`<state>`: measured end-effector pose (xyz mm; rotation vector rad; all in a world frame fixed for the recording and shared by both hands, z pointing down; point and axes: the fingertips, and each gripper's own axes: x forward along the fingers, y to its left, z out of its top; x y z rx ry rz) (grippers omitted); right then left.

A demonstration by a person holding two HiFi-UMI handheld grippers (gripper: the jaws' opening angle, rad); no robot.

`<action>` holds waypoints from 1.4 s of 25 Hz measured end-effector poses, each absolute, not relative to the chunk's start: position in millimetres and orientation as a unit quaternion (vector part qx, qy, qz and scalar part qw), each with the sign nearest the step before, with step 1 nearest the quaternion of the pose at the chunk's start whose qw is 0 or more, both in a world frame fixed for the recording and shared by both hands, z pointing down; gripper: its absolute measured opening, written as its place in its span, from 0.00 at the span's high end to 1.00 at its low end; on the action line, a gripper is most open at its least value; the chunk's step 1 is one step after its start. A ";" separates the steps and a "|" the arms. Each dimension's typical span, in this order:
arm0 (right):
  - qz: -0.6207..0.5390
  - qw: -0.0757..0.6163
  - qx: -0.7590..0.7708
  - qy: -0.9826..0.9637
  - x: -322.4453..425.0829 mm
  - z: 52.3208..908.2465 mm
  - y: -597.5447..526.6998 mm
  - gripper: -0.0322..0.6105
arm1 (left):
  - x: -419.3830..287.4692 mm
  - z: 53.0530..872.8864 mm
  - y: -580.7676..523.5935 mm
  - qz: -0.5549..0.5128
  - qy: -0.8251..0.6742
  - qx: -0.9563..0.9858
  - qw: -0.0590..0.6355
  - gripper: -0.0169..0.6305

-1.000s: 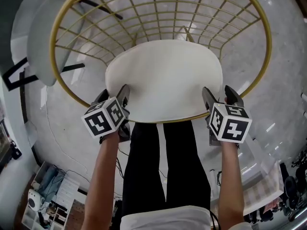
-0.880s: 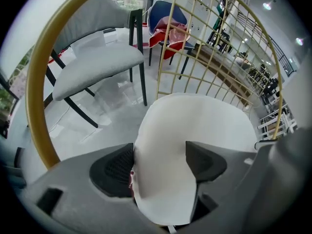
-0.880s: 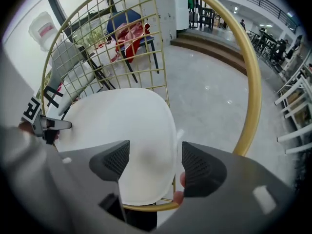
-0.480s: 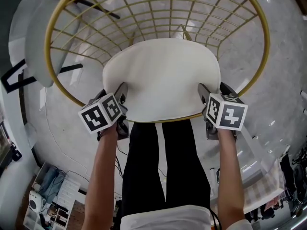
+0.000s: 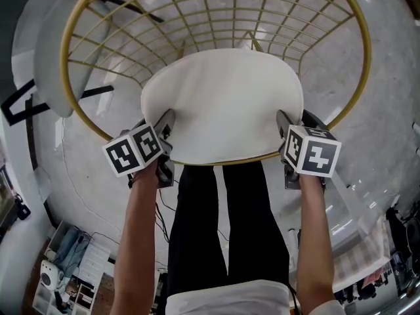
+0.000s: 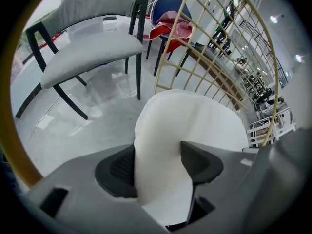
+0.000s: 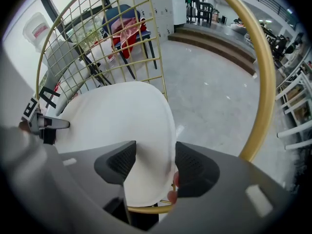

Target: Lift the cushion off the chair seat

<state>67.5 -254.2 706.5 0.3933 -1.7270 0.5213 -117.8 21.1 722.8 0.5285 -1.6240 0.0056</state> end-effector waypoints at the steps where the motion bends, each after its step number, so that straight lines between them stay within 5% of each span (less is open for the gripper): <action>1: 0.220 0.601 0.172 -0.749 68.5 704.1 -255.4 0.57 | -117.3 722.0 20.5 0.003 -0.716 0.237 0.656 0.55; 15: 0.209 0.584 0.176 -0.764 68.7 686.2 -255.1 0.79 | -112.4 711.7 21.6 0.058 -0.728 0.271 0.627 0.62; 35: 0.230 0.561 0.168 -0.777 73.1 673.9 -247.7 0.89 | -104.3 691.1 21.2 0.067 -0.739 0.289 0.605 0.74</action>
